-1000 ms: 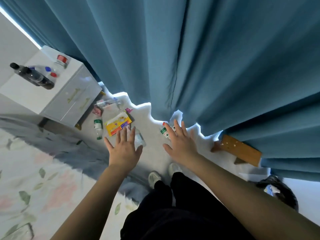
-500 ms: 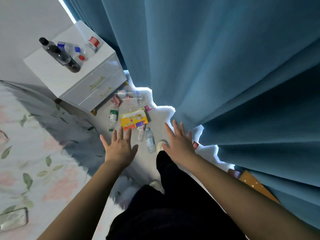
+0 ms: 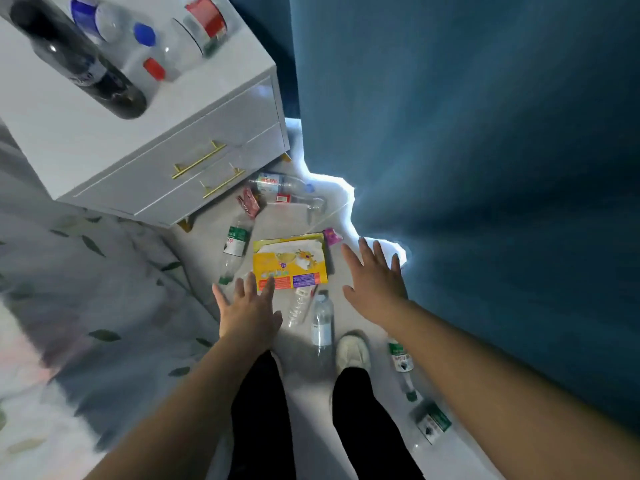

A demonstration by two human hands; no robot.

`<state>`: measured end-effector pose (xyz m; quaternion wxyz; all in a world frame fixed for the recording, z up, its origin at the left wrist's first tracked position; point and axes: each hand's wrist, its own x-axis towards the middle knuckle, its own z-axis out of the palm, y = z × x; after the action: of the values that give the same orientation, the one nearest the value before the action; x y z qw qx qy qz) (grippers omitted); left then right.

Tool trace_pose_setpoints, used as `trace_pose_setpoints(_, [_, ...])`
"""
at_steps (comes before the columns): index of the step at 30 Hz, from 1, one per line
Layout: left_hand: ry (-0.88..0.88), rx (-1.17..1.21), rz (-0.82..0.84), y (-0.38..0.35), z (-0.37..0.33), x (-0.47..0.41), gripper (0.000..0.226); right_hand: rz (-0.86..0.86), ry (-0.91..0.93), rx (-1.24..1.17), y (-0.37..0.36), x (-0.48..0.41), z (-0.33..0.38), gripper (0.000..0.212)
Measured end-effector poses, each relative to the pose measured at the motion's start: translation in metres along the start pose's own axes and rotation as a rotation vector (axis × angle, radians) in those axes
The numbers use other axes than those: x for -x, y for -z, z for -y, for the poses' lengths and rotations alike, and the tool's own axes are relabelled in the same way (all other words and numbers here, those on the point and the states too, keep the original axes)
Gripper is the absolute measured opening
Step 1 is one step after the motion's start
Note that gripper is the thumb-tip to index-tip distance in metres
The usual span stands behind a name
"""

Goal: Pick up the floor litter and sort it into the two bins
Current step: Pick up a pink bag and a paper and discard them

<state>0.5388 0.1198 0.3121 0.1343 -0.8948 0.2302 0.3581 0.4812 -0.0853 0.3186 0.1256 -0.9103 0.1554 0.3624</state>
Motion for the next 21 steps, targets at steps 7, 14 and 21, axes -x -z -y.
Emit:
trace_pose_setpoints(7, [-0.039,-0.094,-0.018,-0.076,0.041,-0.204,0.068,0.029,-0.036,-0.008,-0.091,-0.201,0.031,0.075])
trace_pose_setpoints(14, [0.001,-0.060,-0.075,-0.135,0.065,-0.353,0.067,-0.125,-0.021,-0.123,-0.154,-0.346,0.076,0.079])
trace_pose_setpoints(21, [-0.012,-0.005,-0.132,-0.158,0.071,-0.442,0.083,-0.427,-0.016,0.041,-0.177,-0.439,0.068,0.076])
